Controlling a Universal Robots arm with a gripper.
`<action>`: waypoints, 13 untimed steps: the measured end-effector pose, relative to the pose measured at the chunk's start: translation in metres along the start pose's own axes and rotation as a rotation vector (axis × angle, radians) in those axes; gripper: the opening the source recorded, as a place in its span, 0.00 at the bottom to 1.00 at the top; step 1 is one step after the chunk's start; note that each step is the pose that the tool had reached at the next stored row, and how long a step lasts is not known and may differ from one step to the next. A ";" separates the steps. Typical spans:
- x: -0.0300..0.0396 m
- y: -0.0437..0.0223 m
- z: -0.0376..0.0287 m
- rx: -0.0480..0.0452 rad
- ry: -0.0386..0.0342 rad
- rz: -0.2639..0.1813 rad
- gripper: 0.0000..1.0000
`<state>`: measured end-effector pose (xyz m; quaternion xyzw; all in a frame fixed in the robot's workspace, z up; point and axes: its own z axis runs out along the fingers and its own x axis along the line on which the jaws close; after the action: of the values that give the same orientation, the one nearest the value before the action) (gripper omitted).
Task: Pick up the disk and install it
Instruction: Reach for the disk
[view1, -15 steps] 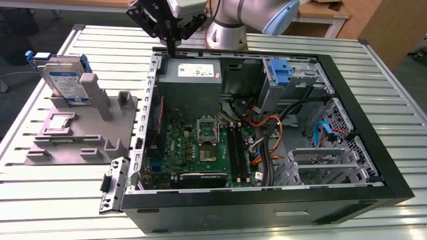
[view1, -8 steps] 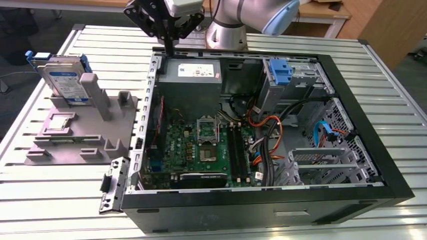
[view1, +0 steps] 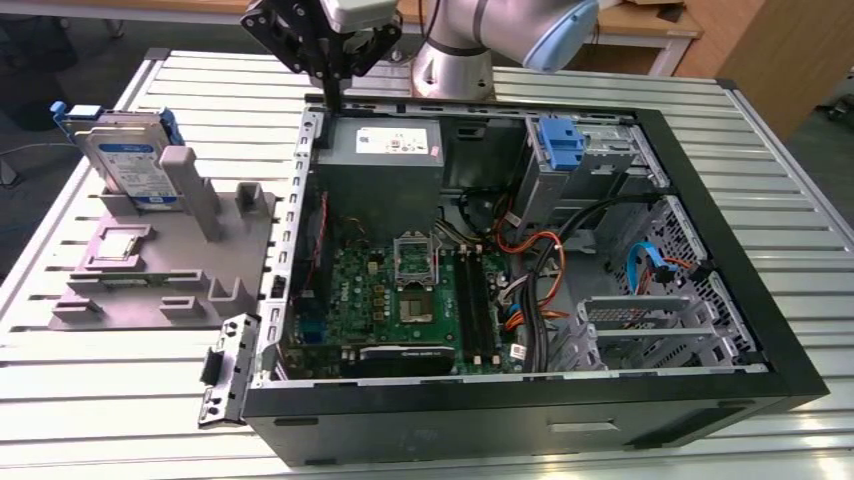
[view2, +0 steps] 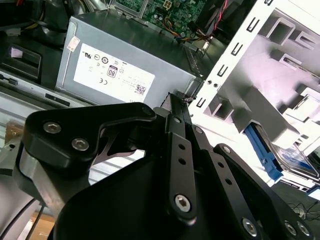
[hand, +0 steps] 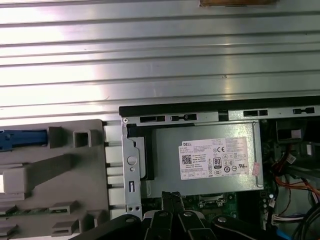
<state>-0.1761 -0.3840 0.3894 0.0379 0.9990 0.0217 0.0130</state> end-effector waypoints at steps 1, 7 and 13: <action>0.0008 0.0003 0.0000 0.0000 0.0000 0.000 0.10; 0.0059 0.0020 0.0003 0.0000 0.0000 0.000 0.10; 0.0107 0.0038 0.0006 0.0000 0.0000 0.000 0.10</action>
<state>-0.1864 -0.3793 0.3887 0.0379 0.9990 0.0217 0.0130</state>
